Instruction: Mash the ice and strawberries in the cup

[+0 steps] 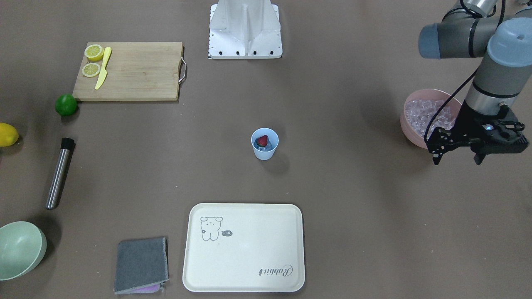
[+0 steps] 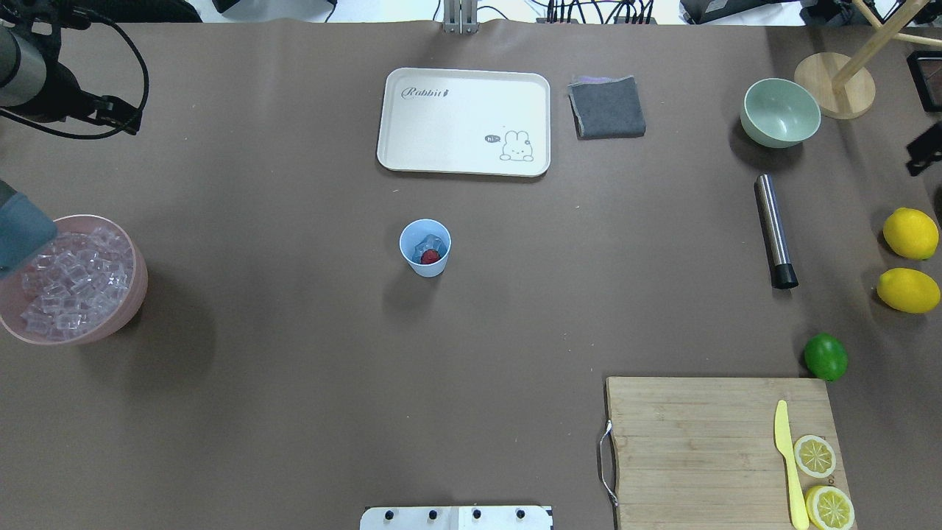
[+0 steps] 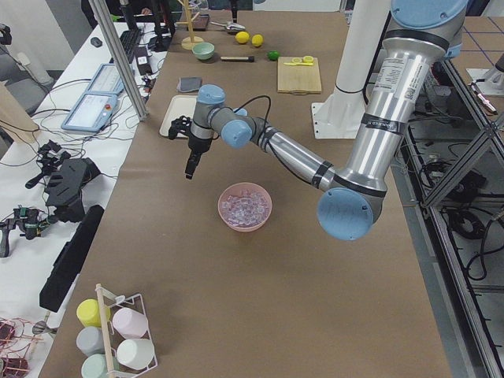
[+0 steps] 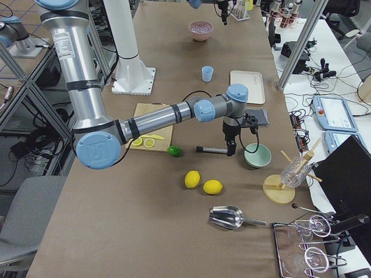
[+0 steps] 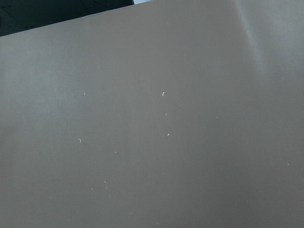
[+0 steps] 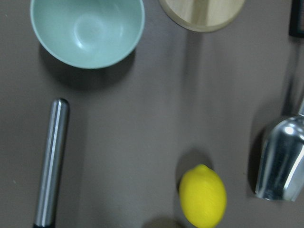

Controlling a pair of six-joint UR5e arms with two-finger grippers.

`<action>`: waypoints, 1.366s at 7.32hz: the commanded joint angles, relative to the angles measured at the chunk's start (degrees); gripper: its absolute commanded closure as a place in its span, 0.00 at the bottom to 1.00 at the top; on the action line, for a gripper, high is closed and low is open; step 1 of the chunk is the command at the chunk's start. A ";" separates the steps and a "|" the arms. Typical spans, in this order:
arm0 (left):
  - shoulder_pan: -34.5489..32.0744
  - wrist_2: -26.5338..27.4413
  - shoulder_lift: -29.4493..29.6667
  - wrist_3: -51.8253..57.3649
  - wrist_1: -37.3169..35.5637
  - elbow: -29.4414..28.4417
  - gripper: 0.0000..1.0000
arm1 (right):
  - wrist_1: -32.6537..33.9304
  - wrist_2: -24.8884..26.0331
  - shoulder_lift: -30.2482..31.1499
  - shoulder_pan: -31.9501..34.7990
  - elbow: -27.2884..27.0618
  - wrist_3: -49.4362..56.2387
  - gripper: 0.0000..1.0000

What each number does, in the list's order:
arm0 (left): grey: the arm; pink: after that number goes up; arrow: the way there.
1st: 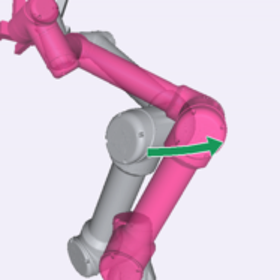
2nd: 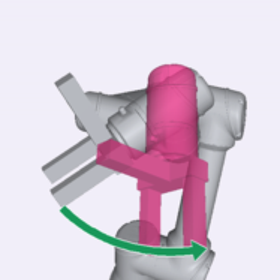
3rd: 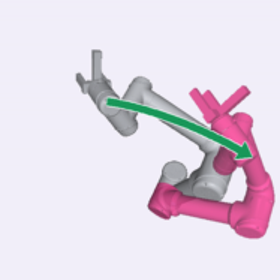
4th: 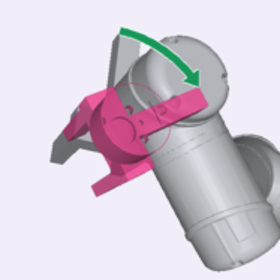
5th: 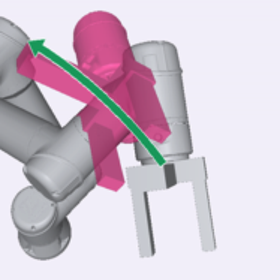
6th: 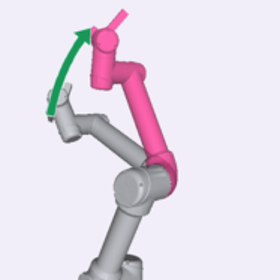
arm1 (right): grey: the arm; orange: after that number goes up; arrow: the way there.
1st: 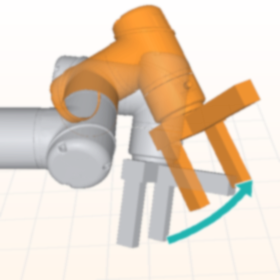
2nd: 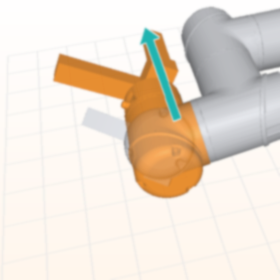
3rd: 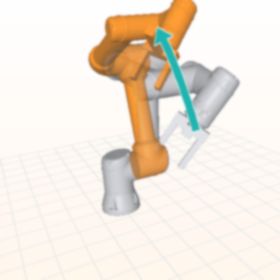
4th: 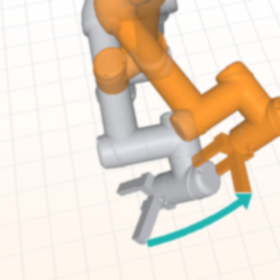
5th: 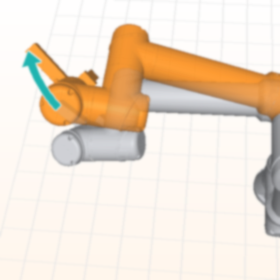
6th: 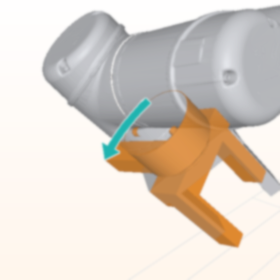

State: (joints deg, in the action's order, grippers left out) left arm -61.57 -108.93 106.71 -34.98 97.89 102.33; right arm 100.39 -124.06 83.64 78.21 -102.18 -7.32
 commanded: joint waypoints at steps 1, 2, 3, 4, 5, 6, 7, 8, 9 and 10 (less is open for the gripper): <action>-4.67 -0.32 0.08 2.73 -0.33 -0.20 0.03 | 3.41 -5.03 6.77 10.87 -0.13 14.42 0.00; -9.22 -2.76 0.17 3.08 -0.07 -1.33 0.03 | 2.89 -7.14 9.67 12.13 0.49 14.62 0.00; -11.27 -7.13 -0.62 5.34 1.07 -2.99 0.03 | 2.88 -7.60 10.66 13.53 0.67 14.27 0.00; -11.98 -7.35 -4.02 7.11 5.69 -3.19 0.03 | 2.88 -7.51 11.54 14.33 0.67 14.18 0.00; -12.60 -7.18 -8.92 7.04 15.48 -3.45 0.03 | 2.88 -7.51 11.64 14.77 0.67 14.09 0.00; -15.39 -8.22 -10.19 7.12 19.84 -6.41 0.03 | 2.79 -7.51 11.46 14.86 0.76 14.18 0.00; -17.25 -10.49 -9.94 7.30 19.89 -8.44 0.03 | 2.79 -7.51 11.46 14.86 0.67 14.18 0.00; -18.66 -10.77 -9.59 7.30 19.89 -9.07 0.03 | 2.79 -7.51 11.55 14.86 0.67 14.18 0.00; -20.93 -14.35 -9.07 7.39 19.37 -10.29 0.03 | 2.79 -7.51 11.46 14.86 0.76 14.18 0.00; -24.61 -22.12 -7.76 11.22 15.44 -12.31 0.03 | 2.79 -7.51 11.37 14.86 0.76 14.00 0.00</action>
State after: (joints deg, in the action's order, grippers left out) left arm -82.45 -123.99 97.80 -26.66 116.33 92.10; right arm 103.19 -131.57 95.10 93.07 -101.47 6.81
